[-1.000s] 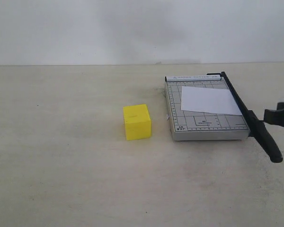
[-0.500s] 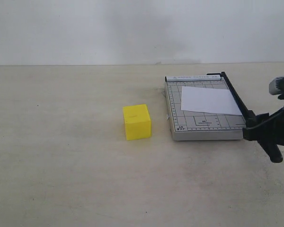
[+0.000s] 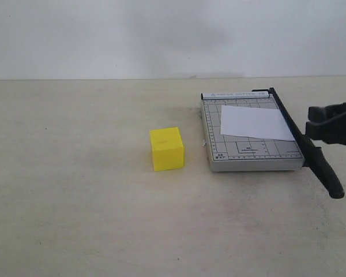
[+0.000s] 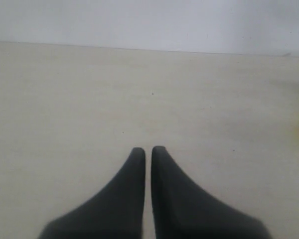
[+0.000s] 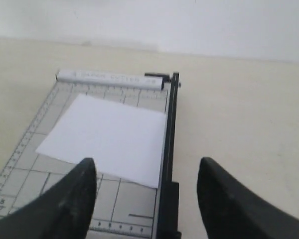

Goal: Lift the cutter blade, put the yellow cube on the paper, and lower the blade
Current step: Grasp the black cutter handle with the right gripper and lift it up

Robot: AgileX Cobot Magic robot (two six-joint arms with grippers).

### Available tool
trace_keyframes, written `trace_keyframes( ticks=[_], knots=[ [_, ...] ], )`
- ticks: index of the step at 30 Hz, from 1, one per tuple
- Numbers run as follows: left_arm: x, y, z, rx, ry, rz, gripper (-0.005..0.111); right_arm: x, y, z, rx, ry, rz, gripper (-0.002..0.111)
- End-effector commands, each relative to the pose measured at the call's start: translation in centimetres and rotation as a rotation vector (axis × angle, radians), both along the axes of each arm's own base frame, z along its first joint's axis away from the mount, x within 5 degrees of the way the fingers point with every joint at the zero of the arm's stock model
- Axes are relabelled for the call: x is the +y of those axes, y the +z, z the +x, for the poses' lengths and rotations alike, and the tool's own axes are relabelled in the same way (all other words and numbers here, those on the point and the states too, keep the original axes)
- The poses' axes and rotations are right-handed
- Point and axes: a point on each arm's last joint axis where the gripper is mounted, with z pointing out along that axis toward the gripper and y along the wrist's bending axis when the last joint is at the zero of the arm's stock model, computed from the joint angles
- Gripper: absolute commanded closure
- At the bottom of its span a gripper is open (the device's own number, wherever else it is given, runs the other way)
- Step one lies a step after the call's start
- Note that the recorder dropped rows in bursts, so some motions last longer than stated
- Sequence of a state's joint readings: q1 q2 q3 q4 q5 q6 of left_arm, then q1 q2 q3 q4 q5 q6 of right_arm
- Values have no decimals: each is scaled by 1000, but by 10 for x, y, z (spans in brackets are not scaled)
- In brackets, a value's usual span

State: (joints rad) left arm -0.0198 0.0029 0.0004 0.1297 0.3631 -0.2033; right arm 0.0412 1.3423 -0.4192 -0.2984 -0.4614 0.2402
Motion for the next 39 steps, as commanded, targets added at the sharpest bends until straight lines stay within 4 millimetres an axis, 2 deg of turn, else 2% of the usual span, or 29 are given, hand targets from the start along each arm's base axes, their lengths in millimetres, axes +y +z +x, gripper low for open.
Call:
trace_keyframes(
  ticks=[1,4,7,11,16,18,23,27,30,32,34,39],
  knots=[
    [0,1,0,-6,-1,-12,102,-1,-28,-15,80,-15,31,51],
    [0,1,0,-6,-1,-12,102,0,-53,-25,141,7,23,51],
    [0,1,0,-6,-1,-12,102,1,-66,-25,182,10,17,51],
    [0,1,0,-6,-1,-12,102,-6,-78,-23,224,-77,13,51],
    [0,1,0,-6,-1,-12,102,-6,-84,-22,232,-71,17,53],
    [0,1,0,-6,-1,-12,102,-6,-84,-22,233,-73,21,63],
    [0,1,0,-6,-1,-12,102,-4,-84,-22,232,-41,8,105],
    [0,1,0,-6,-1,-12,102,-3,-83,-22,229,-48,25,108],
    [0,1,0,-6,-1,-12,102,-3,-74,-21,179,-43,30,108],
    [0,1,0,-6,-1,-12,102,-2,-61,-21,103,-33,36,108],
    [0,1,0,-6,-1,-12,102,-2,-44,-21,-2,-27,51,108],
    [0,1,0,-6,-1,-12,102,0,20,-23,-337,-3,80,108]
  ],
)
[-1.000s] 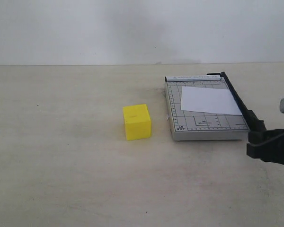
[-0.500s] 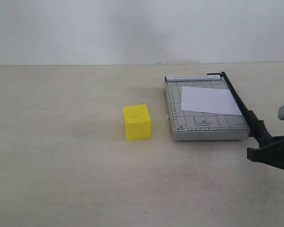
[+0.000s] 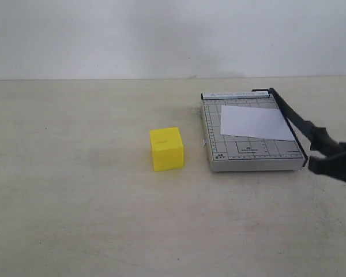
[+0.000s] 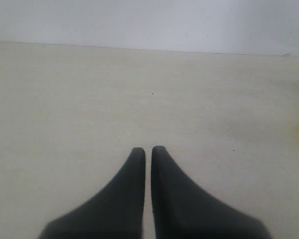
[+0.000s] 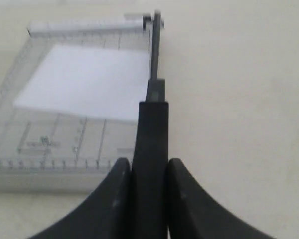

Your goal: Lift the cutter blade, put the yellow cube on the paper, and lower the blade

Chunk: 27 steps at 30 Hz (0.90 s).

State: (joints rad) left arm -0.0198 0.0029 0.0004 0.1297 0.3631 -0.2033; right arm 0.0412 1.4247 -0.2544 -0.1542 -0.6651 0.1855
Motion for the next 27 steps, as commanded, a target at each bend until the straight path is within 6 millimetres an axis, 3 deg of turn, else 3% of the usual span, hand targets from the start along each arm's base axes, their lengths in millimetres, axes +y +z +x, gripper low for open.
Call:
trace_keyframes(
  ticks=[1,6,11,15,19,22,27],
  knots=[
    [0,1,0,-6,-1,-12,102,4,74,1,-441,52,1,108],
    [0,1,0,-6,-1,-12,102,4,122,-7,-623,49,1,108],
    [0,1,0,-6,-1,-12,102,2,119,-10,-539,34,-20,107],
    [0,1,0,-6,-1,-12,102,0,107,-9,-408,19,-42,90],
    [0,1,0,-6,-1,-12,102,0,116,-14,-457,20,-39,67],
    [0,1,0,-6,-1,-12,102,-1,133,-28,-539,12,-4,60],
    [0,1,0,-6,-1,-12,102,-5,160,-74,-594,-41,170,65]
  ],
)
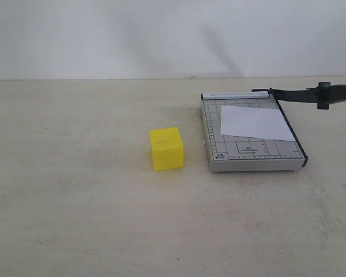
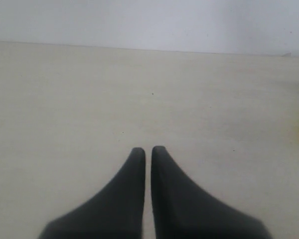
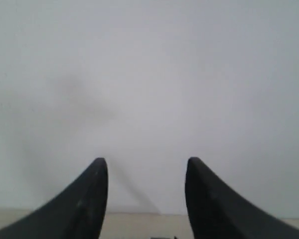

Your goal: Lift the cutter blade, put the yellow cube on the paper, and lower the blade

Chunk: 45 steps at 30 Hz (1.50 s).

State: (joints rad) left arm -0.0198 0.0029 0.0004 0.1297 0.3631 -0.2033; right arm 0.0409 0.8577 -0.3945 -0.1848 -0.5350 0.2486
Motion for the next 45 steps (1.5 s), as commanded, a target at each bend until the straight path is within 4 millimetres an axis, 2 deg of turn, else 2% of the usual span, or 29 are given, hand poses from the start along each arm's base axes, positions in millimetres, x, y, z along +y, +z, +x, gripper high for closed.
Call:
trace_keyframes(
  ticks=[1,2,4,7,10,16,19,21,27,29,37,42,43,45],
  knots=[
    [0,1,0,-6,-1,-12,102,-5,16,-40,0,-12,140,71],
    [0,1,0,-6,-1,-12,102,-7,14,-48,45,-33,140,81],
    [0,1,0,-6,-1,-12,102,-11,6,-63,154,-81,111,109],
    [0,1,0,-6,-1,-12,102,-16,-14,-82,304,-134,76,108],
    [0,1,0,-6,-1,-12,102,-16,-34,-94,316,-132,106,108],
    [0,1,0,-6,-1,-12,102,-12,-98,-98,462,-112,302,109],
    [1,1,0,-12,2,34,102,-12,-117,-99,456,-112,328,109],
    [0,5,1,-58,0,-6,102,-12,-114,-98,420,-108,319,109],
    [-7,24,3,-254,5,-545,102,-12,-116,-98,429,-106,238,109],
    [-7,26,3,-274,12,-636,102,-12,-116,-97,435,-105,199,109],
    [-6,28,3,-299,13,-660,102,-12,-126,-88,556,-115,147,109],
    [-7,26,3,-271,14,-677,102,-12,-132,-85,621,-132,223,109],
    [-7,31,2,-284,10,-695,102,-12,-132,-84,629,-136,242,109],
    [-7,58,-3,-364,-18,-693,102,-12,-133,-84,634,-138,252,109]
  ],
)
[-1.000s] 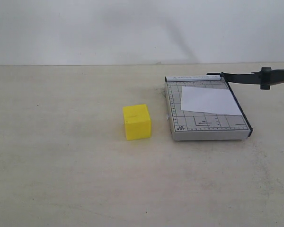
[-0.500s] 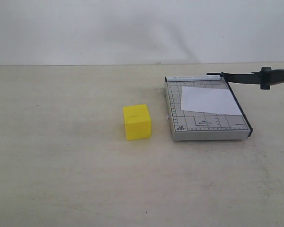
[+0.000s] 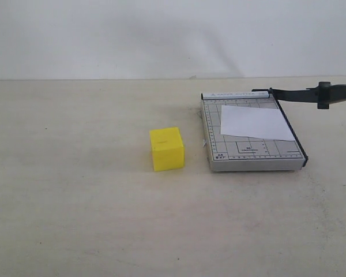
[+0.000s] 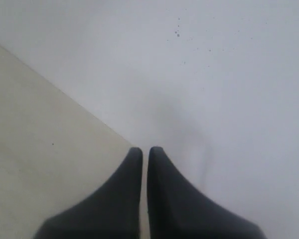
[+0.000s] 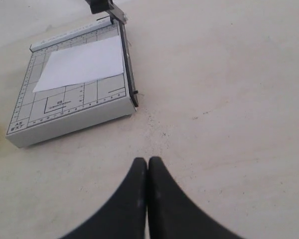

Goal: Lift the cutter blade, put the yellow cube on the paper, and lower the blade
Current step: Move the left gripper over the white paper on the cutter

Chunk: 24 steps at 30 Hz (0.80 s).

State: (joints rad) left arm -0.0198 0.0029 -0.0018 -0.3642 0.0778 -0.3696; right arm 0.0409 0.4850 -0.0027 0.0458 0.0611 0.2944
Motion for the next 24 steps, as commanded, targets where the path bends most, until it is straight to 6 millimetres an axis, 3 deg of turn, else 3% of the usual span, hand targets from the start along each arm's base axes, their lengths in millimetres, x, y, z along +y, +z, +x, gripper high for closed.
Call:
trace_keyframes(
  ticks=[1,3,5,9,11,13,16,19,24],
  knots=[
    [0,50,-11,-156,2,17,102,0,-1,1,8,-19,35,109],
    [1,81,-15,-224,28,158,102,0,0,2,-6,-19,35,109],
    [1,107,-3,-171,33,291,102,0,1,2,-20,-17,29,109],
    [-8,120,61,265,-149,538,102,0,2,2,-30,-10,14,109],
    [-21,109,101,467,-375,593,102,0,2,2,-30,-2,-3,109],
    [-38,99,131,554,-616,534,102,0,2,3,-33,-1,-5,109],
    [-66,85,167,538,-905,347,102,0,2,3,-33,-1,-5,109],
    [-89,78,184,464,-943,265,102,0,2,3,-33,-1,-5,109],
    [-125,71,187,419,-839,405,102,0,2,2,-31,0,-6,109]
  ],
)
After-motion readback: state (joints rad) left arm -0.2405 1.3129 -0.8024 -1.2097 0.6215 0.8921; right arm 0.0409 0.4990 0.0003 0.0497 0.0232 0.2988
